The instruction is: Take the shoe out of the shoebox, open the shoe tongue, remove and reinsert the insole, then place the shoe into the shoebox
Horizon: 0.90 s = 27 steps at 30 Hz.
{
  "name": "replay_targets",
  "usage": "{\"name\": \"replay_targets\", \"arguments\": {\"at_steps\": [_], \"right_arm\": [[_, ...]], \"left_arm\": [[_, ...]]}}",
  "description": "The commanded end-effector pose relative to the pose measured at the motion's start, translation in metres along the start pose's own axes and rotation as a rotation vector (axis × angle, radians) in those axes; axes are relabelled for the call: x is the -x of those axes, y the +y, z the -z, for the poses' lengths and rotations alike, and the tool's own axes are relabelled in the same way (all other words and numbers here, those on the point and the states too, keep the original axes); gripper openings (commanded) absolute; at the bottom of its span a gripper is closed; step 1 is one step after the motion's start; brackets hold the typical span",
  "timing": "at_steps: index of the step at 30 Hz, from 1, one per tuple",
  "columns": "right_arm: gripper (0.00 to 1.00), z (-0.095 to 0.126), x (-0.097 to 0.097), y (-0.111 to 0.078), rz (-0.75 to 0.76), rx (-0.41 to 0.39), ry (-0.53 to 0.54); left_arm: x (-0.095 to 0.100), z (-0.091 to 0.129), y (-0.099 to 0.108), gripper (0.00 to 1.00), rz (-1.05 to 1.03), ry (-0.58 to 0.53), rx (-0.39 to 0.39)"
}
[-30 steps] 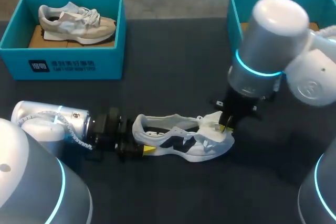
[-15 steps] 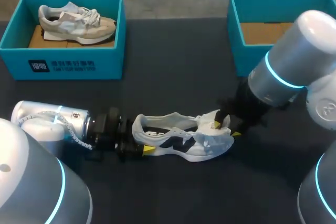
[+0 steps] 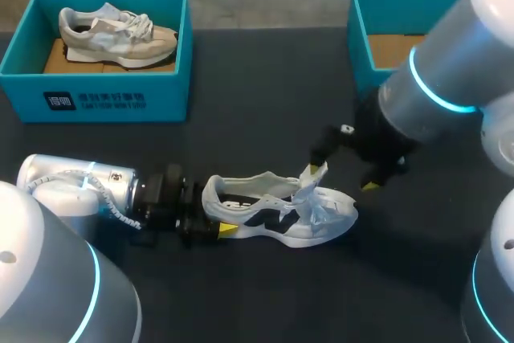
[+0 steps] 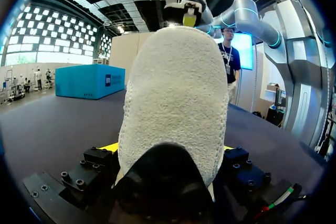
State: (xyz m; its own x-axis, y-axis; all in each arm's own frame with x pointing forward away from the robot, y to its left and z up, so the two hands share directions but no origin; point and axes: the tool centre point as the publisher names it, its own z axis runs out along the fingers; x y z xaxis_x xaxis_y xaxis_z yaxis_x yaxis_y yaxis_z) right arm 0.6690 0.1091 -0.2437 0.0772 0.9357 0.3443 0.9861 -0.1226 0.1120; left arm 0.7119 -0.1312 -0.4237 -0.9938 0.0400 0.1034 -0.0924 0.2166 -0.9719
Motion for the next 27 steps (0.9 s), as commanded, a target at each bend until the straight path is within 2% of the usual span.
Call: {"name": "replay_targets", "arguments": {"at_steps": [1, 8, 15, 16, 17, 19, 20, 25, 27], "right_arm": [[1.0, 0.02, -0.037, 0.011, 0.134, -0.02, -0.3], [1.0, 0.033, -0.08, 0.013, 0.396, -0.069, -0.424], [1.0, 0.026, -0.094, 0.013, 0.538, -0.119, -0.496], [0.91, 0.024, -0.094, 0.013, 0.554, -0.127, -0.51], [0.56, 0.022, -0.096, 0.012, 0.584, -0.122, -0.514], [0.31, 0.018, -0.097, 0.011, 0.628, -0.115, -0.518], [0.0, 0.016, -0.098, 0.011, 0.665, -0.106, -0.51], [0.0, 0.011, -0.099, 0.003, 0.883, -0.029, -0.402], [0.0, 0.01, -0.098, 0.0, 0.956, -0.022, -0.355]], "left_arm": [[0.003, 0.0, 0.002, 0.0, 0.001, 0.001, 0.001], [0.003, 0.0, 0.002, 0.0, 0.001, 0.001, 0.001], [0.003, 0.0, 0.002, 0.0, 0.001, 0.001, 0.001], [0.003, 0.0, 0.002, 0.0, 0.001, 0.001, 0.001], [0.003, 0.0, 0.002, 0.0, 0.001, 0.001, 0.001], [0.003, 0.0, 0.002, 0.0, 0.001, 0.001, 0.001], [0.003, 0.0, 0.002, 0.0, 0.001, 0.001, 0.001], [0.003, 0.0, 0.002, 0.0, 0.001, 0.001, 0.001], [0.003, 0.0, 0.002, 0.0, 0.001, 0.001, 0.001]]}}
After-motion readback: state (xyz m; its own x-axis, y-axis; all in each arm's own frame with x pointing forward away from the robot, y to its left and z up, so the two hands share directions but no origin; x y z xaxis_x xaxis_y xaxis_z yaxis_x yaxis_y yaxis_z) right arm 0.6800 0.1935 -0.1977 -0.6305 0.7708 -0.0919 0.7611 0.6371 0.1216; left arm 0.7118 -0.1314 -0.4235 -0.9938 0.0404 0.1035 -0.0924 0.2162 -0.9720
